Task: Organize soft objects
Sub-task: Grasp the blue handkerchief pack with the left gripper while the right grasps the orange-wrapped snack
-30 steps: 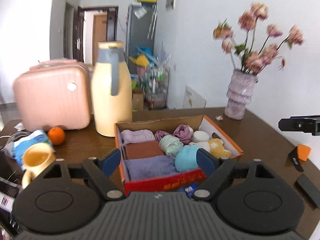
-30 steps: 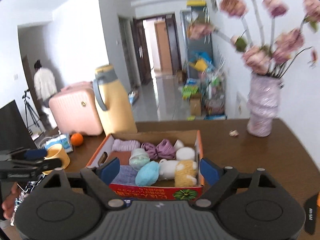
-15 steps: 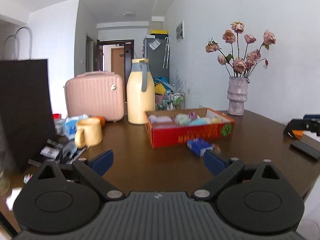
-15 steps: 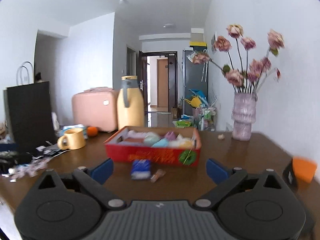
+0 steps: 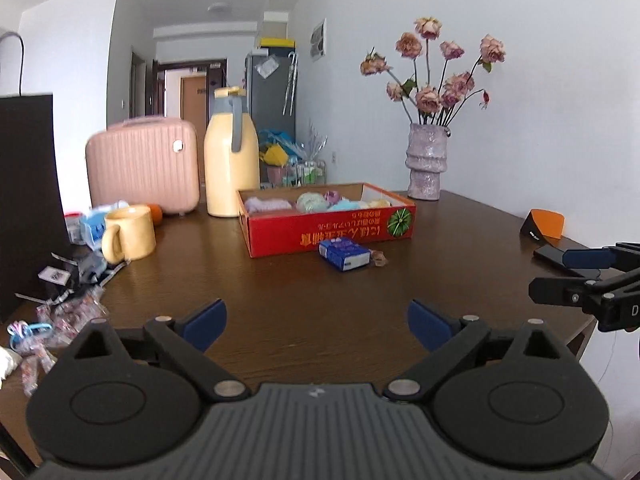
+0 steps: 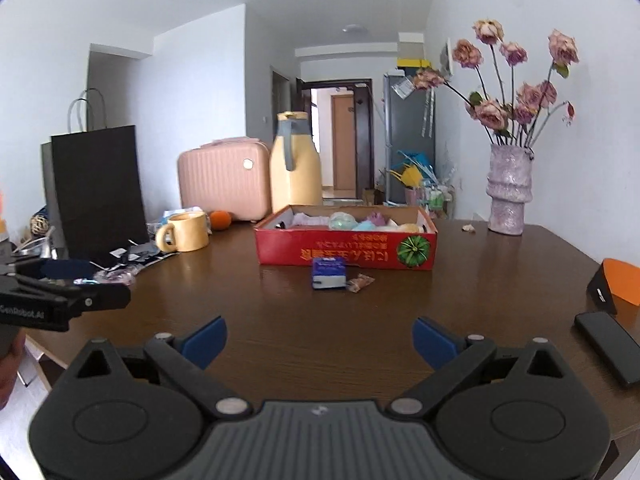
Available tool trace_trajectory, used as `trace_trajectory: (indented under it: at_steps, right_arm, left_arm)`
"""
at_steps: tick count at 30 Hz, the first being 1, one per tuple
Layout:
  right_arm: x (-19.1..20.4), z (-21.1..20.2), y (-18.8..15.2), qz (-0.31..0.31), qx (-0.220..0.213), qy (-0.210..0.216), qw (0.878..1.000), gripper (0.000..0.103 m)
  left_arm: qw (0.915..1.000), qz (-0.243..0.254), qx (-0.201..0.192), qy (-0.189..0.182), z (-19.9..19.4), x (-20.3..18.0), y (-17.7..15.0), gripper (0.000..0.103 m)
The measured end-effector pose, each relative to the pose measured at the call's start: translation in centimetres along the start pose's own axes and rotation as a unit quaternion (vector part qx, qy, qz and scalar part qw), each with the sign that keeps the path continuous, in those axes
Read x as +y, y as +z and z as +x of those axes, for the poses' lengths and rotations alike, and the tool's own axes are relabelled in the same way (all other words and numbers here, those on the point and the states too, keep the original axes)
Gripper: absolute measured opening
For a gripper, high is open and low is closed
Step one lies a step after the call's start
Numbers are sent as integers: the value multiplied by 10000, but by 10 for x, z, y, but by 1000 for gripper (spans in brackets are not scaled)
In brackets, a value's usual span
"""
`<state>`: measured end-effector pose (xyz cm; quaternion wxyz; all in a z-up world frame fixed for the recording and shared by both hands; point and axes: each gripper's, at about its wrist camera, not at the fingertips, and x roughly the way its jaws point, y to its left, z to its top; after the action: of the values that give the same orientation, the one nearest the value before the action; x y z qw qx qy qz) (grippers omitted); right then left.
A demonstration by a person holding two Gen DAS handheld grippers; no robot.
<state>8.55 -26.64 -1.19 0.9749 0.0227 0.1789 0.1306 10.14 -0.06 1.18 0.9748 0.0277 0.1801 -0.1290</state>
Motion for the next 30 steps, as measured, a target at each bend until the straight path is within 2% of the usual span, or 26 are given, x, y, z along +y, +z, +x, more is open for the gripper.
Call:
trace_trajectory:
  at_steps: [4, 6, 10, 13, 18, 23, 30]
  right_arm:
    - [-12, 24, 1, 215, 207, -122, 9995, 98]
    - [-19, 39, 1, 349, 360, -143, 9986, 93]
    - [-35, 79, 3, 558, 569, -38, 9968, 91]
    - [-47, 127, 11, 734, 783, 19, 9942, 81]
    - [-54, 199, 28, 652, 1005, 69, 9928, 71]
    - [-57, 263, 39, 429, 1120, 89, 9927, 69]
    - [-85, 311, 42, 456, 1387, -14, 9893, 53]
  left_arm:
    - [9997, -127, 215, 6, 22, 6, -1, 99]
    - [9992, -167, 360, -13, 37, 8, -1, 99]
    - [9976, -266, 633, -83, 77, 13, 3, 99]
    - [9963, -281, 801, -108, 114, 15, 10, 99]
    - [9942, -294, 1013, -204, 181, 19, 28, 99]
    - [9925, -294, 1143, -334, 238, 20, 48, 99]
    - [9917, -248, 1228, -303, 287, 15, 55, 99]
